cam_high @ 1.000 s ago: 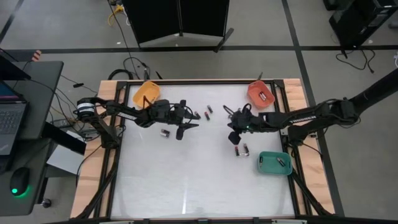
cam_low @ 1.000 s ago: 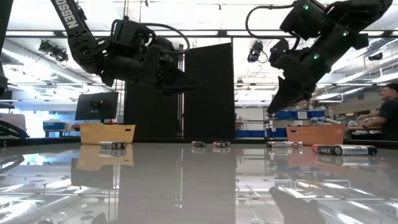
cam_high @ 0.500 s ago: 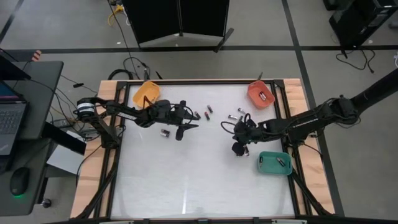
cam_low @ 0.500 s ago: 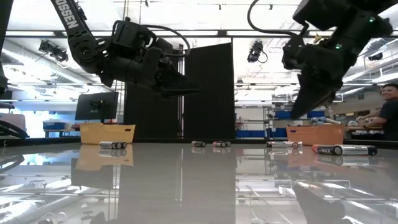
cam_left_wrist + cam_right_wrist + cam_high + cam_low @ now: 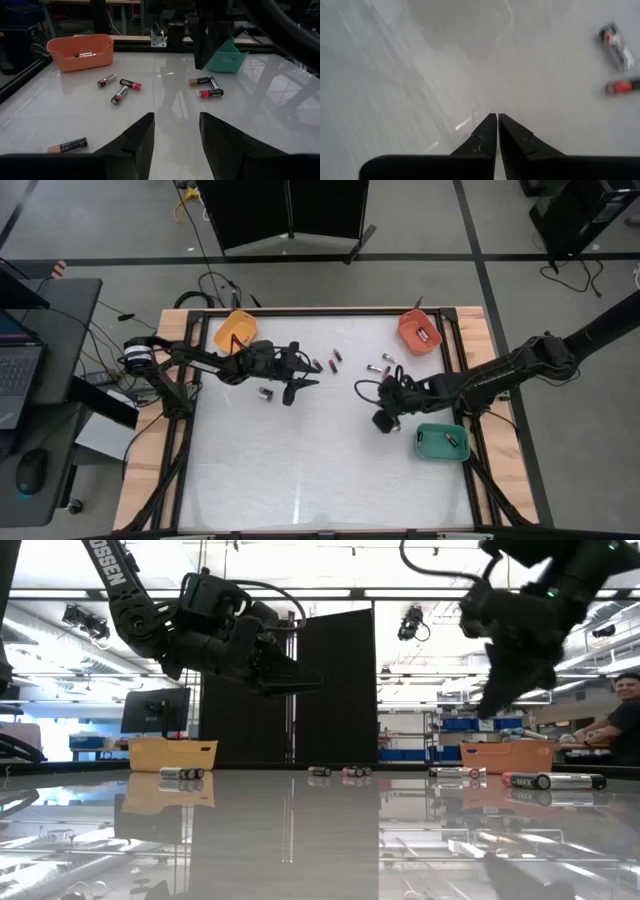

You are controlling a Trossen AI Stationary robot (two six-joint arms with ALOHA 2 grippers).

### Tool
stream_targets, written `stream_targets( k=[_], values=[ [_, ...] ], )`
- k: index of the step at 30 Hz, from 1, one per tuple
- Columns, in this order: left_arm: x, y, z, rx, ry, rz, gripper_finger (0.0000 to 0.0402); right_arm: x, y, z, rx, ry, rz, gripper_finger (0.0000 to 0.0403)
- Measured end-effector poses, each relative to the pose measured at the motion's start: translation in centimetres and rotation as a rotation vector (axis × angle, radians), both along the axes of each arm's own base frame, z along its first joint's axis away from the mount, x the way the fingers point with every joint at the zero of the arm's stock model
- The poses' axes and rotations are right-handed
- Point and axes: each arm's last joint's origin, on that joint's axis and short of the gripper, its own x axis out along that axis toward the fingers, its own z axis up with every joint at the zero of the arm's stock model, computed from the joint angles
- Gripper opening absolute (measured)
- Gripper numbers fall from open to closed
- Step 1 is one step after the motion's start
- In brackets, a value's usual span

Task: Sort batteries
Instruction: Put the brown battery into the green bin

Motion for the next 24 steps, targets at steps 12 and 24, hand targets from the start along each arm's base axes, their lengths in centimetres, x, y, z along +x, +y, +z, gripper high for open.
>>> stream_targets(
  k=[12,24],
  values=[
    [-0.2,0.0,-0.9,-0.032,0.094,0.036,0.0162,2.6,-5.2,2.2,-0.15,-0.223,-0.041,0.003],
    [-0.3,0.1,-1.0,0.007,0.111,0.045,0.0162,7.3,-12.0,0.6,-0.216,-0.197,-0.095,0.0034]
  ],
)
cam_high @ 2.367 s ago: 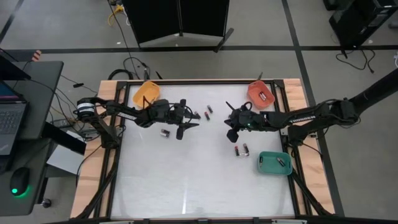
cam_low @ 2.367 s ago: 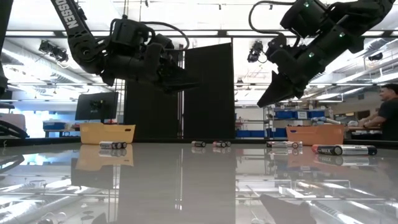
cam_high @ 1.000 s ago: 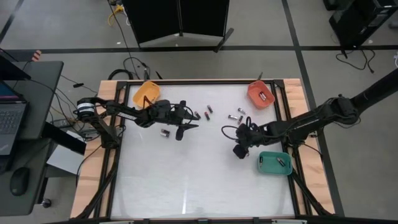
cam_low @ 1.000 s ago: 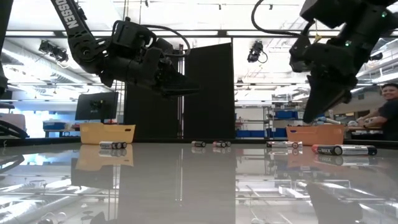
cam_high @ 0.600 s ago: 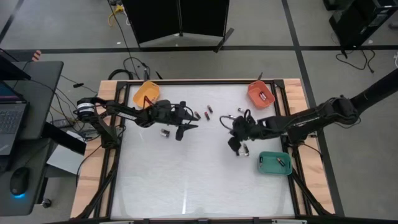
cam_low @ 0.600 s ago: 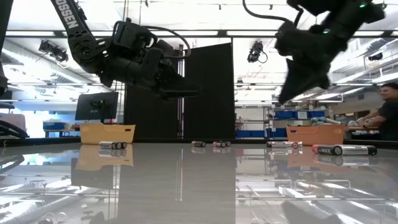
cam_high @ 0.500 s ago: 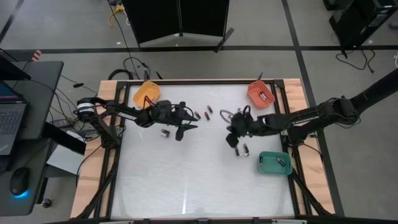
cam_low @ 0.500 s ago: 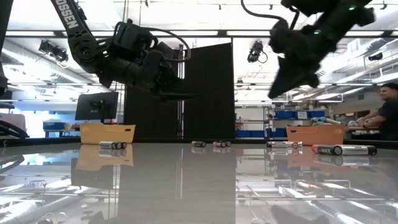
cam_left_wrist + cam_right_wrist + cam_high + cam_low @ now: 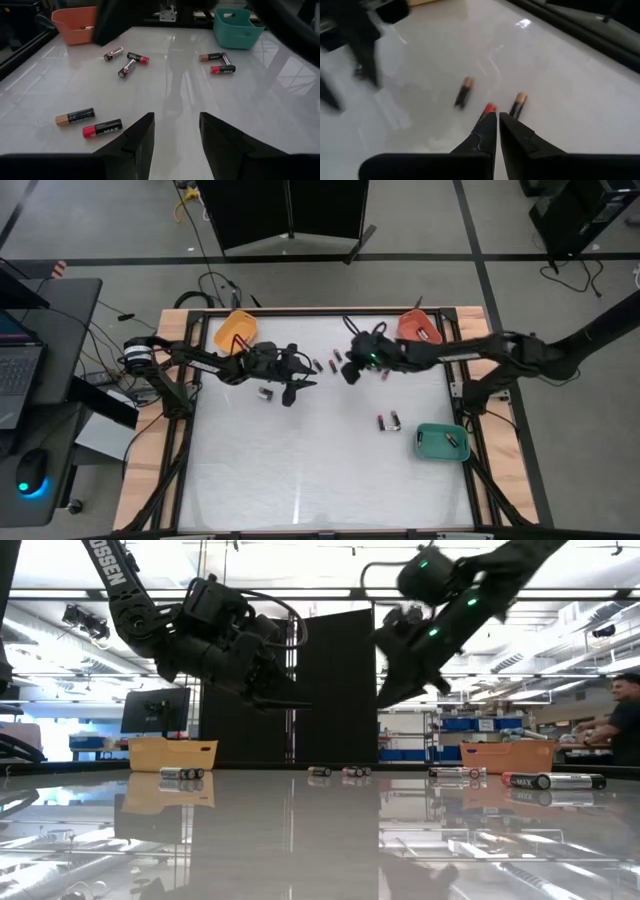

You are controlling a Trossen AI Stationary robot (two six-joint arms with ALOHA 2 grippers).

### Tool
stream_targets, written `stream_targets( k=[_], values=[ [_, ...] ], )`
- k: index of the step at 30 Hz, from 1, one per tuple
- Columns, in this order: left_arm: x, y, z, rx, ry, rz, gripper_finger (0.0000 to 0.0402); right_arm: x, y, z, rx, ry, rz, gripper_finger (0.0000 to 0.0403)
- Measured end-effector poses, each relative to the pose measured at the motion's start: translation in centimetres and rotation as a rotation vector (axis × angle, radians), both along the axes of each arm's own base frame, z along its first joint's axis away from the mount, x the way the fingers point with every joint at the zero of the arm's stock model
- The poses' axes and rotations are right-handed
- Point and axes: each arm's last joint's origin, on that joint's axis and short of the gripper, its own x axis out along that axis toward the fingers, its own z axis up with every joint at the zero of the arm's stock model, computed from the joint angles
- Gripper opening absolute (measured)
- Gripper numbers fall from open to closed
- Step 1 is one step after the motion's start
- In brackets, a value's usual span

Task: Sort batteries
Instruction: Put the brown battery into the green bin

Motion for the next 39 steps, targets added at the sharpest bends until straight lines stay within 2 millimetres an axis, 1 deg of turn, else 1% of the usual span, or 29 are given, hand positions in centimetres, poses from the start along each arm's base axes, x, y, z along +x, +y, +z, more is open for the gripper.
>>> stream_targets(
  k=[4,10,15,19,23,33,36,39],
  values=[
    [0.0,0.0,-0.1,0.014,0.014,-0.003,0.0162,1.9,-1.6,-1.0,-0.003,0.044,-0.019,0.0049],
    [-0.1,0.0,-0.3,0.01,0.033,-0.003,0.0162,3.7,-2.8,-3.6,0.034,0.121,-0.033,0.0092],
    [-0.1,0.0,-0.4,0.008,0.043,-0.004,0.0162,4.4,-3.7,-5.4,0.038,0.166,-0.072,0.0128],
    [-0.2,0.0,-0.4,0.008,0.045,-0.004,0.0162,4.5,-4.3,-6.6,0.032,0.201,-0.104,0.0141],
    [-0.2,0.0,-0.4,0.008,0.045,-0.004,0.0162,4.4,-4.7,-7.3,0.037,0.213,-0.115,0.0142],
    [-0.2,0.0,-0.4,0.009,0.045,-0.001,0.0162,4.2,-5.5,-8.6,0.064,0.234,-0.151,0.0124],
    [-0.2,0.0,-0.4,0.009,0.045,0.0,0.0162,4.2,-5.5,-8.7,0.064,0.237,-0.15,0.0112],
    [-0.2,0.0,-0.5,0.008,0.05,0.002,0.0162,4.2,-5.5,-8.5,0.071,0.234,-0.13,0.0083]
  ],
)
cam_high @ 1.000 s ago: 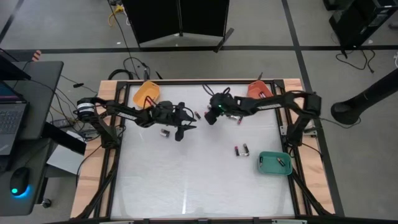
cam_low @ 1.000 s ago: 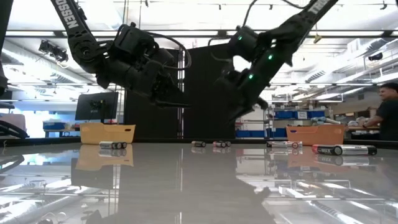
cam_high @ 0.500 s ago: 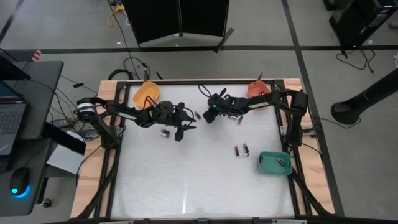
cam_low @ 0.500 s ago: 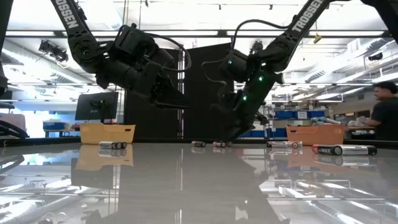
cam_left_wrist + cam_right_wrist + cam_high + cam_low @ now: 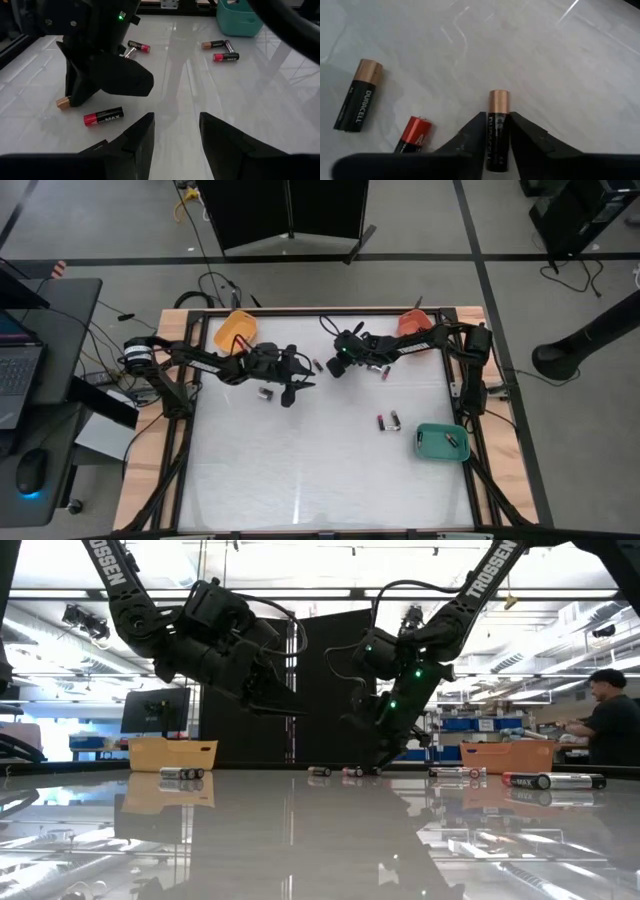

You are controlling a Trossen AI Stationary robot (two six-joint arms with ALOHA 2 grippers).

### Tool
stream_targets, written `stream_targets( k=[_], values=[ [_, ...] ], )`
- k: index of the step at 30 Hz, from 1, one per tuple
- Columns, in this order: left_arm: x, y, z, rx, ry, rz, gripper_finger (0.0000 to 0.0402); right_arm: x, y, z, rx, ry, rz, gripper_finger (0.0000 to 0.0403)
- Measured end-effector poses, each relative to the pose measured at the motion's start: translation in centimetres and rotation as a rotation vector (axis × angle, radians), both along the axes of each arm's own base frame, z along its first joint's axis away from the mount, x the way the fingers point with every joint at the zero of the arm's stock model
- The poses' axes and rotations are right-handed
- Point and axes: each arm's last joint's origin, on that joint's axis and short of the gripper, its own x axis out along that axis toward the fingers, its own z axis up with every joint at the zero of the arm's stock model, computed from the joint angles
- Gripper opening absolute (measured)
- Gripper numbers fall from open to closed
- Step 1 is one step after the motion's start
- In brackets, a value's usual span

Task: Sort batteries
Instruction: Put the brown battery into the green bin

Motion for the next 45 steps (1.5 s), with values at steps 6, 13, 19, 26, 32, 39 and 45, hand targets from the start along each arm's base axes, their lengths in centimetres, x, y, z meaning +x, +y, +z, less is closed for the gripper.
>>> stream_targets(
  k=[6,13,19,26,32,39,45],
  values=[
    [0.0,0.0,0.0,0.001,0.001,0.001,0.0162,-0.3,0.3,0.9,-0.008,0.015,0.048,0.0058],
    [0.0,0.0,0.0,0.001,0.002,0.002,0.0162,-1.2,2.2,6.0,-0.044,-0.037,0.113,0.0058],
    [0.0,0.0,0.0,0.0,0.004,0.002,0.0162,-3.6,7.6,10.8,0.014,-0.03,0.182,0.0058],
    [0.0,0.0,0.0,-0.001,0.0,0.003,0.0162,-8.6,15.8,13.4,0.212,0.054,0.095,0.0058],
    [0.0,0.0,0.0,-0.003,0.003,0.003,0.0162,-12.6,21.8,13.2,0.348,0.153,-0.107,0.0058],
    [0.0,0.0,0.1,0.0,-0.006,0.003,0.0162,-15.9,26.9,11.8,0.425,0.276,-0.295,0.0058],
    [0.1,0.0,0.3,0.007,-0.032,0.003,0.0162,-18.2,28.7,9.4,0.435,0.412,-0.444,0.0058]
  ],
)
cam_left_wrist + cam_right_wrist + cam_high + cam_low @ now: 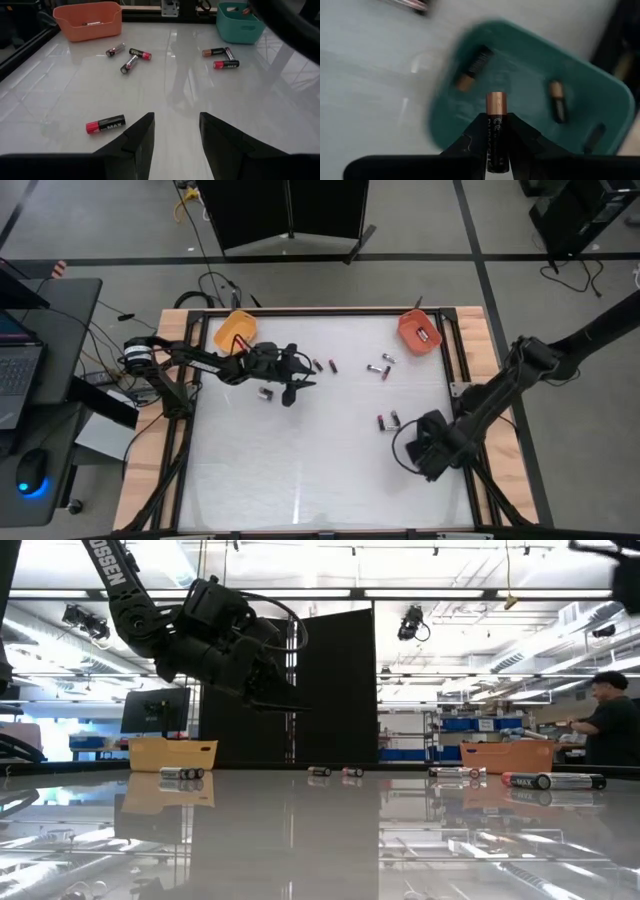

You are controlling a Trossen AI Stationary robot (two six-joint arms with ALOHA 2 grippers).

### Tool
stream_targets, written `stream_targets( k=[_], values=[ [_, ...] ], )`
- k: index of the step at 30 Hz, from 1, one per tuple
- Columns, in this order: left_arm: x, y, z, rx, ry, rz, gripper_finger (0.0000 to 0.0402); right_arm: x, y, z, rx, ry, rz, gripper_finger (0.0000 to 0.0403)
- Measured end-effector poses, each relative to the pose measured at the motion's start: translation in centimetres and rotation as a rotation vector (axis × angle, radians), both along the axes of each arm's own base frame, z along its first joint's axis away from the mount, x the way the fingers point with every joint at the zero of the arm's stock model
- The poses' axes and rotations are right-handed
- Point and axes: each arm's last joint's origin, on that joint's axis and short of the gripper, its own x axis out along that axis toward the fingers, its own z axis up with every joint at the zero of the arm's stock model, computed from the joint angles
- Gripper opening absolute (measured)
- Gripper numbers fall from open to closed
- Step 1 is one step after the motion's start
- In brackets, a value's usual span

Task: Sort batteries
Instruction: Put the brown battery into the green bin

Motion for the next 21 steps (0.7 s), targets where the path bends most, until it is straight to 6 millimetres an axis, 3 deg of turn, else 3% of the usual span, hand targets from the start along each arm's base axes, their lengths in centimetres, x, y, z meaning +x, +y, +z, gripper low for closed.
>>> stream_targets(
  k=[16,21],
  values=[
    [0.5,0.1,0.7,0.008,-0.024,-0.001,0.0162,-2.0,-1.1,-5.2,0.005,0.067,-0.038,0.0058],
    [0.5,0.1,0.7,0.008,-0.024,-0.001,0.0162,-2.0,-1.2,-5.4,0.011,0.063,-0.034,0.0094]
  ],
)
